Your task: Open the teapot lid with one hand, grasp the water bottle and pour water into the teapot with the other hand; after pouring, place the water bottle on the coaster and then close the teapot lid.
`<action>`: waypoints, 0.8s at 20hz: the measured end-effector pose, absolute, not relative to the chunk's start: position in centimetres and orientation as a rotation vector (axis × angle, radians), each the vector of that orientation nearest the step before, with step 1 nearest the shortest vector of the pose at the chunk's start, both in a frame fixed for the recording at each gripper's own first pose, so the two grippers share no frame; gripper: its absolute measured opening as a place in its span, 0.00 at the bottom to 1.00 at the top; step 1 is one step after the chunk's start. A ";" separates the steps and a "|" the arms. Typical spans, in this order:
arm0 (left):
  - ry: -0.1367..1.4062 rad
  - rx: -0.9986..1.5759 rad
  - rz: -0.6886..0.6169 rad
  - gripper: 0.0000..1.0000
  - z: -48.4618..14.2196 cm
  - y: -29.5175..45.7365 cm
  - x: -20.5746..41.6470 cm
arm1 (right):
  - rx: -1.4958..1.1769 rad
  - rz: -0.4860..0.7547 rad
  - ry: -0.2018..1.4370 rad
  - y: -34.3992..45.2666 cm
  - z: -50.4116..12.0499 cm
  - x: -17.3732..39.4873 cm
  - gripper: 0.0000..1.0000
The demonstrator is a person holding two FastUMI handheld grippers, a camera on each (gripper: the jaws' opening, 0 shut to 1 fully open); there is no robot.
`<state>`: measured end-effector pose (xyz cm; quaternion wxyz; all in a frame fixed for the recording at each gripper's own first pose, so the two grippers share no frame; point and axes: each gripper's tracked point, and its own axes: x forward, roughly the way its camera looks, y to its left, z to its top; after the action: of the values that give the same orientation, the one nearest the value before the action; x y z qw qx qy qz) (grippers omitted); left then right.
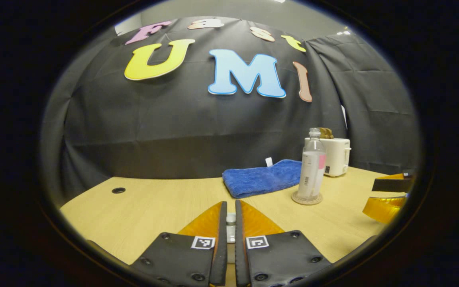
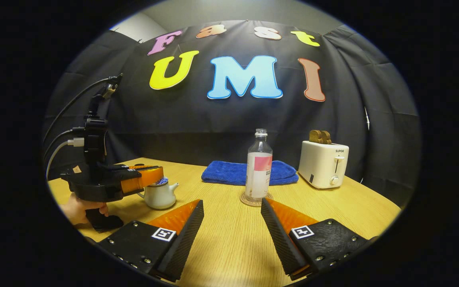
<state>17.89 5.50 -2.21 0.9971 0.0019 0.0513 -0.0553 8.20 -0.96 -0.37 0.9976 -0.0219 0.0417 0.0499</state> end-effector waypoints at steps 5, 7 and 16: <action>0.108 0.002 -0.112 0.18 -2.1 5.3 17.7 | -0.046 0.104 0.079 -0.9 -0.3 8.1 0.90; 0.106 -0.010 -0.114 0.21 -2.2 5.4 17.4 | -0.043 0.106 0.081 -0.8 -0.3 8.1 0.90; 0.052 0.006 -0.055 0.26 -1.4 6.0 14.8 | -0.030 0.077 0.041 -1.8 0.4 7.8 0.90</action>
<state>14.78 5.96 -1.38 0.9993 0.0030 0.0259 -0.0273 7.77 -1.79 0.43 0.9989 -0.0152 0.0205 0.0385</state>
